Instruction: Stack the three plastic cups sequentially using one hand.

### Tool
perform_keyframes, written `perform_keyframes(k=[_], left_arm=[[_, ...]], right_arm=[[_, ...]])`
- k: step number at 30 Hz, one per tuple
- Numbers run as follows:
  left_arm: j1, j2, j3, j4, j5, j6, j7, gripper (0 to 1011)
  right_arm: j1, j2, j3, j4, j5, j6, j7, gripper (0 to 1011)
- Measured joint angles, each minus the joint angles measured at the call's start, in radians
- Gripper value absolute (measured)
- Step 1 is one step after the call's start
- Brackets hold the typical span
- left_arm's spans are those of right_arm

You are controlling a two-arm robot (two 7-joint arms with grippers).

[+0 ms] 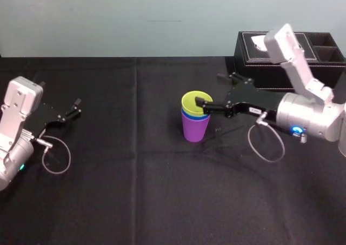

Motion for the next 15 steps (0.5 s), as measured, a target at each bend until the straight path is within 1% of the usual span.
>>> perform_keyframes(k=[5, 6, 9, 10, 15], left_arm=[[0.000, 0.000, 0.000, 0.000, 0.000, 0.000, 0.000, 1011], [0.000, 0.000, 0.000, 0.000, 0.000, 0.000, 0.000, 1011], [0.000, 0.000, 0.000, 0.000, 0.000, 0.000, 0.000, 1011], [0.000, 0.000, 0.000, 0.000, 0.000, 0.000, 0.000, 1011], [0.000, 0.000, 0.000, 0.000, 0.000, 0.000, 0.000, 1011]], right_arm=[[-0.043, 0.017, 0.047, -0.042, 0.013, -0.022, -0.033, 1003], [-0.060, 0.023, 0.065, -0.055, 0.015, -0.032, -0.050, 1003], [-0.086, 0.028, 0.094, -0.074, 0.017, -0.047, -0.076, 1003], [-0.104, 0.031, 0.113, -0.085, 0.016, -0.057, -0.094, 1003], [-0.156, 0.035, 0.170, -0.105, 0.012, -0.089, -0.141, 1003]])
